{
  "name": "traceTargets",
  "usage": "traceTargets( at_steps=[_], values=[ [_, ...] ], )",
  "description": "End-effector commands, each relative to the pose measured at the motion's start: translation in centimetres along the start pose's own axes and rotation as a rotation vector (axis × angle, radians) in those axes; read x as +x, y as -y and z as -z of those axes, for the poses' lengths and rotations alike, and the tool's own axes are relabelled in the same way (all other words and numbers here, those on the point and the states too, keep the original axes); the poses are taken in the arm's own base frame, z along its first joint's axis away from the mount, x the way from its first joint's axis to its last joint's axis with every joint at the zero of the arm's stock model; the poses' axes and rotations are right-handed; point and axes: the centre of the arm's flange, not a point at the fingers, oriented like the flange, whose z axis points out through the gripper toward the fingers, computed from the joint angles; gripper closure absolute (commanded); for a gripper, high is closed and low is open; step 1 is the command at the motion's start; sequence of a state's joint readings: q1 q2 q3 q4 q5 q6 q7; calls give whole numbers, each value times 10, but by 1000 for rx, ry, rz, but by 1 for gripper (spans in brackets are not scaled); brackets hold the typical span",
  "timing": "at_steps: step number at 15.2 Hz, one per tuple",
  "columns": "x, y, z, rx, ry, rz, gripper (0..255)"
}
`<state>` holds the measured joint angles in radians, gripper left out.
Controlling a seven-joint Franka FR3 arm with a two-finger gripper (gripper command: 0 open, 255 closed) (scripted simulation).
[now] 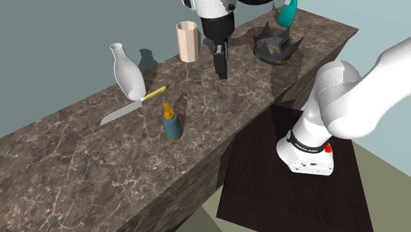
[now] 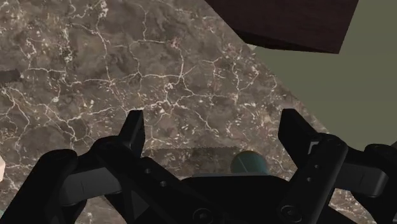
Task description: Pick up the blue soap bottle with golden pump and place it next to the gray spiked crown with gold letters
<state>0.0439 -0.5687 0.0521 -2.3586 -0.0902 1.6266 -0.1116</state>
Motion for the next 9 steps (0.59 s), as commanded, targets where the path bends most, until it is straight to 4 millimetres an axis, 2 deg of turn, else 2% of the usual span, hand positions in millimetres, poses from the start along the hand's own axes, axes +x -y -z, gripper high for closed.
traceTargets(
  at_steps=[1, 9],
  values=[
    [26, 6, -10, -4, 2, 39, 0],
    [119, 44, -47, -19, 13, 192, 0]
  ],
)
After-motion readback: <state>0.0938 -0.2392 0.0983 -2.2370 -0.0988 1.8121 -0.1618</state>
